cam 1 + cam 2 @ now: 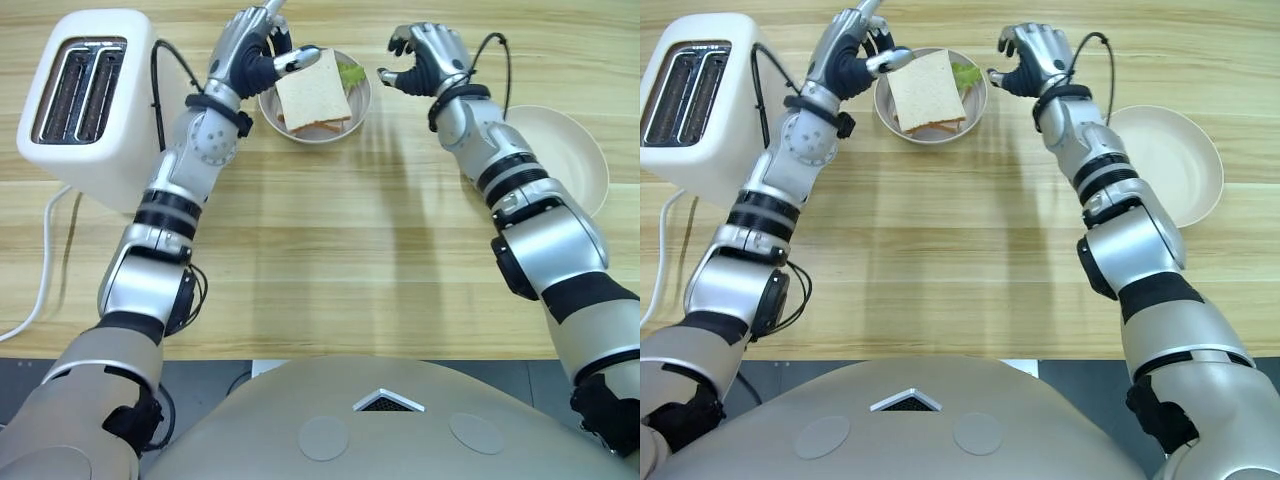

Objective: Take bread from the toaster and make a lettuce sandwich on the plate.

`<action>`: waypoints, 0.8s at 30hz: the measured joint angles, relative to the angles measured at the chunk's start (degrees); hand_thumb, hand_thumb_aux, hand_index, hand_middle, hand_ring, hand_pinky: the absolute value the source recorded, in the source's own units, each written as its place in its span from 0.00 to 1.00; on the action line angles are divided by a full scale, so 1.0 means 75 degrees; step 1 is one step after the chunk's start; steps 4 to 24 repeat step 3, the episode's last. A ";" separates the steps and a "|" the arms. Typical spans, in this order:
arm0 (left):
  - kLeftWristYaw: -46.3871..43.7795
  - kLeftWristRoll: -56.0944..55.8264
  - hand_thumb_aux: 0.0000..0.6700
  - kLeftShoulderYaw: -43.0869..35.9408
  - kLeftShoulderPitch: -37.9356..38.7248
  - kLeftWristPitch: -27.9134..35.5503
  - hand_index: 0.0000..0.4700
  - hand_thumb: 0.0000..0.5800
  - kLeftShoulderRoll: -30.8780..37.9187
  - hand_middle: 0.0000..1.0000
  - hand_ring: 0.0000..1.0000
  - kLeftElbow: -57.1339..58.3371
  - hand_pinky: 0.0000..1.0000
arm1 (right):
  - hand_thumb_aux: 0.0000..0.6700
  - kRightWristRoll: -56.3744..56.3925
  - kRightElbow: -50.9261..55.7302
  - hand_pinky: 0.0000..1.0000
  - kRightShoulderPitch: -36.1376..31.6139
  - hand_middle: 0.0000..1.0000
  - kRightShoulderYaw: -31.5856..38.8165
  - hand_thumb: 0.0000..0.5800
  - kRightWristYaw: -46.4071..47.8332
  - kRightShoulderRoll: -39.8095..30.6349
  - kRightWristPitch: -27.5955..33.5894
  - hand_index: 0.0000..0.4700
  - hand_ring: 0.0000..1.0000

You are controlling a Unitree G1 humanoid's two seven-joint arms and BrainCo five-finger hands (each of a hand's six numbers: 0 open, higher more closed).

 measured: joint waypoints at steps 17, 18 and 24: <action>-0.0181 -0.1431 0.00 0.0999 0.0823 -0.0024 0.00 0.00 0.0037 0.00 0.00 -0.1824 0.00 | 0.00 0.0803 -0.2043 0.00 0.1107 0.00 -0.1069 0.00 -0.0017 -0.0703 -0.0260 0.00 0.00; -0.0181 -0.1431 0.00 0.0999 0.0823 -0.0024 0.00 0.00 0.0037 0.00 0.00 -0.1824 0.00 | 0.00 0.0803 -0.2043 0.00 0.1107 0.00 -0.1069 0.00 -0.0017 -0.0703 -0.0260 0.00 0.00; -0.0181 -0.1431 0.00 0.0999 0.0823 -0.0024 0.00 0.00 0.0037 0.00 0.00 -0.1824 0.00 | 0.00 0.0803 -0.2043 0.00 0.1107 0.00 -0.1069 0.00 -0.0017 -0.0703 -0.0260 0.00 0.00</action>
